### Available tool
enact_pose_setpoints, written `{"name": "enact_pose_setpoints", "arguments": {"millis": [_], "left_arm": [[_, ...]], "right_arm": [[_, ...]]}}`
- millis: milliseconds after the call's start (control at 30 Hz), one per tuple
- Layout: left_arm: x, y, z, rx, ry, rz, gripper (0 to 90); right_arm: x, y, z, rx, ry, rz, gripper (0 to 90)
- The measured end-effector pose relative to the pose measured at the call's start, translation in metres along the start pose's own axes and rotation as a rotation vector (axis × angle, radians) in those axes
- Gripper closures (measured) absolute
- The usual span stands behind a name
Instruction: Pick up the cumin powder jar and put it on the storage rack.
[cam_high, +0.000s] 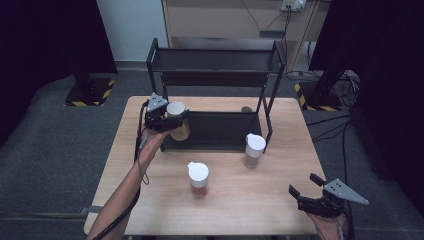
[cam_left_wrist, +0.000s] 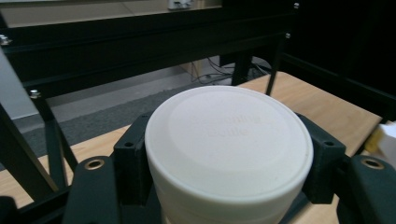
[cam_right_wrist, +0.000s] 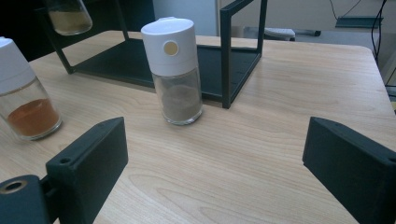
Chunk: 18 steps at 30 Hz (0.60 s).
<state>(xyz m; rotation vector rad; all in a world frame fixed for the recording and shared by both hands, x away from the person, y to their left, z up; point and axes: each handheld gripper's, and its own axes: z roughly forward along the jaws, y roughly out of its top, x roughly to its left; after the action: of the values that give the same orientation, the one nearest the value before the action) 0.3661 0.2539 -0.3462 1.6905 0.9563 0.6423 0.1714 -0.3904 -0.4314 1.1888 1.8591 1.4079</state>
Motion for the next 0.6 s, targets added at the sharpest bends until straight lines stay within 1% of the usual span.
{"name": "enact_pose_setpoints", "arguments": {"millis": [133,200,300,400,433,500,567,600], "left_arm": [[-0.003,-0.003,0.010,-0.005,0.038,-0.003,33.0],[-0.005,-0.004,0.015,0.000,0.057,-0.001,33.0],[-0.006,-0.007,0.021,0.002,0.073,-0.001,33.0],[-0.009,-0.011,0.027,0.016,0.086,0.013,33.0],[-0.009,-0.015,0.031,0.020,0.095,0.008,33.1],[-0.008,-0.016,0.033,0.021,0.098,0.002,33.0],[-0.008,-0.021,0.036,0.024,0.105,-0.016,33.1],[-0.008,-0.023,0.038,0.027,0.108,-0.015,33.0]], "right_arm": [[0.000,0.000,0.000,-0.001,0.001,0.003,6.9],[0.000,0.000,-0.001,-0.002,0.001,0.004,6.9],[0.000,0.000,-0.001,-0.003,0.001,0.003,6.9],[-0.001,-0.001,-0.001,-0.004,0.003,0.005,6.9],[-0.001,-0.001,-0.001,-0.005,0.003,0.005,6.9],[-0.001,-0.001,-0.001,-0.005,0.004,0.005,6.9],[-0.001,-0.001,-0.001,-0.004,0.005,0.005,6.9],[-0.001,-0.001,-0.001,-0.004,0.005,0.006,6.9]]}}
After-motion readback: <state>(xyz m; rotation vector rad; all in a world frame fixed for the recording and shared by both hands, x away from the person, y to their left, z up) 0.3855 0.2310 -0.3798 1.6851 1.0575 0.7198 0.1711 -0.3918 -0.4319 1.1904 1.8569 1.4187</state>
